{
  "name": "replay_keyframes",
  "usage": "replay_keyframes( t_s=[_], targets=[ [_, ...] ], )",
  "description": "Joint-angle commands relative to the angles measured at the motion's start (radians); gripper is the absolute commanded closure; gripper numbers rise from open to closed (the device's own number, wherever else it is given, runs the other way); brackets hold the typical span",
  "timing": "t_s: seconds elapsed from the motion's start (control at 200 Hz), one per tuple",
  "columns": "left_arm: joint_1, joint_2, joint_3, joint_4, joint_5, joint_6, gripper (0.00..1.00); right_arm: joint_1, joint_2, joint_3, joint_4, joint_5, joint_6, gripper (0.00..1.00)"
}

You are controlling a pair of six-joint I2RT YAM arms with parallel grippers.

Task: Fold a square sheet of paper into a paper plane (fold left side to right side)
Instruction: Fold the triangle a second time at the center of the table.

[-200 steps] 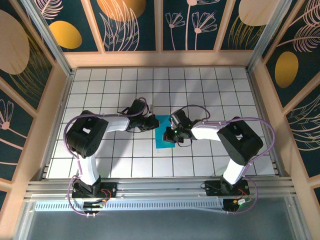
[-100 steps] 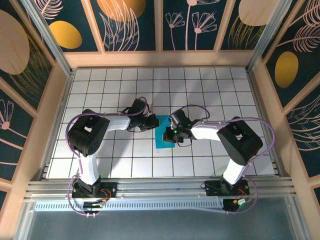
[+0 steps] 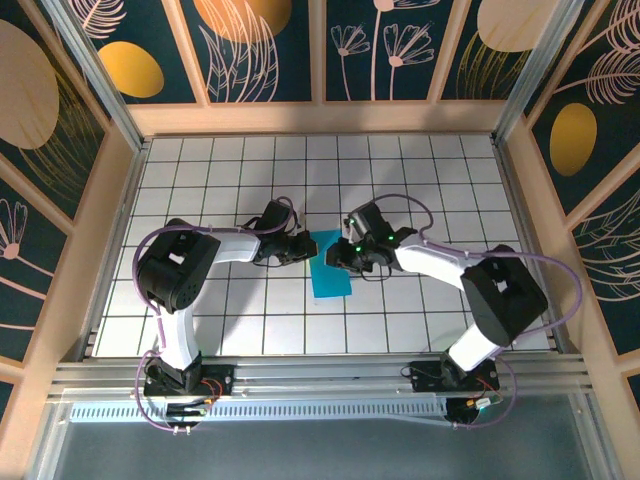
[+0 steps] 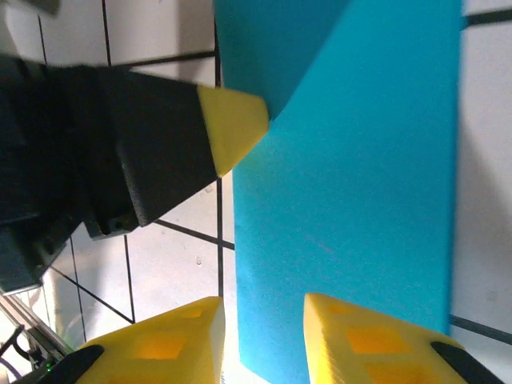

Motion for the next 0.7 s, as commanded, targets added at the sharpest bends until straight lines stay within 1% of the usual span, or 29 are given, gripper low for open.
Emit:
replay_keyframes(
  t_s=[0.0, 0.03, 0.125, 0.235, 0.385, 0.696],
  targets=[
    [-0.002, 0.027, -0.016, -0.034, -0.004, -0.004, 1.0, -0.039, -0.061, -0.053, -0.099, -0.017, -0.036, 0.67],
    [-0.002, 0.027, -0.012, -0.034, -0.003, -0.001, 1.0, -0.051, -0.078, -0.074, -0.104, -0.026, -0.034, 0.67],
    [-0.003, 0.033, -0.006, -0.036, -0.001, 0.001, 1.0, -0.08, -0.126, -0.153, -0.096, -0.078, -0.015, 0.59],
    [-0.004, 0.035, -0.004, -0.037, -0.002, 0.003, 1.0, -0.093, -0.152, -0.234, -0.034, -0.163, 0.022, 0.54],
    [-0.004, 0.033, -0.003, -0.042, -0.004, 0.007, 1.0, -0.093, -0.146, -0.308, 0.092, -0.249, 0.086, 0.54],
    [-0.003, 0.027, -0.004, -0.043, -0.008, 0.011, 1.0, -0.093, -0.091, -0.349, 0.27, -0.3, 0.155, 0.58]
  ],
)
